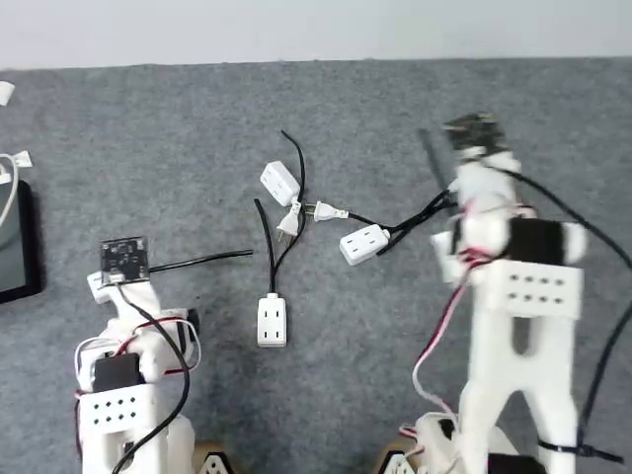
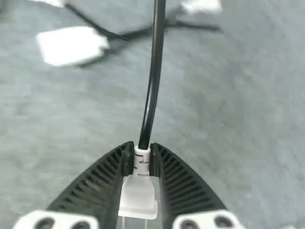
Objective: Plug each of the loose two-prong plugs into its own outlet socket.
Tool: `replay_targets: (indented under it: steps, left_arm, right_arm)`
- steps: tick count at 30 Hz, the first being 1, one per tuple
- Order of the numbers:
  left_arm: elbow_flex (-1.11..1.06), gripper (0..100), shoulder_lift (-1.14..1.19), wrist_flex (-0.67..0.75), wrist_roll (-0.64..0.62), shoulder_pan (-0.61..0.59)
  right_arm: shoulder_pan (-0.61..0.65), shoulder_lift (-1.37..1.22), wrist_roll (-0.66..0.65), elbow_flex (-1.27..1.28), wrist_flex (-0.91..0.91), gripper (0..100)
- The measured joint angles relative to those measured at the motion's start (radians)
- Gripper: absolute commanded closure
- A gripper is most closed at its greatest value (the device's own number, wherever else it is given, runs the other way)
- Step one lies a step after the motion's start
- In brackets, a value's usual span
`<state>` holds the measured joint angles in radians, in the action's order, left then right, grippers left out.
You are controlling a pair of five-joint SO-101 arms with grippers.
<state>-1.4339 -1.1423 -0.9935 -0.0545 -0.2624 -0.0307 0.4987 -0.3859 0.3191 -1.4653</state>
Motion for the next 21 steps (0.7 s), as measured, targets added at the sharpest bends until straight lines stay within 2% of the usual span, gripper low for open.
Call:
replay_targets:
  steps: [5,10,13,17,21]
  left_arm:
    - [0.018,90,0.100,0.000,0.018,0.025]
    - [0.123,90,0.365,0.014,0.066,0.025]
    - [0.207,90,0.514,-0.002,0.196,0.025]
    - [0.238,90,0.571,-0.078,0.402,0.060]
    - [0.239,90,0.580,-0.097,0.456,0.146]
  right_arm:
    - [0.236,0.017,0.017,0.000,0.026,99.1]
    - [0.482,0.035,0.041,0.038,0.164,99.1]
    - [0.611,0.035,0.046,0.109,0.239,99.1]
    - [0.724,0.035,0.080,0.203,0.334,99.1]
    - [0.773,0.034,0.118,0.236,0.373,99.1]
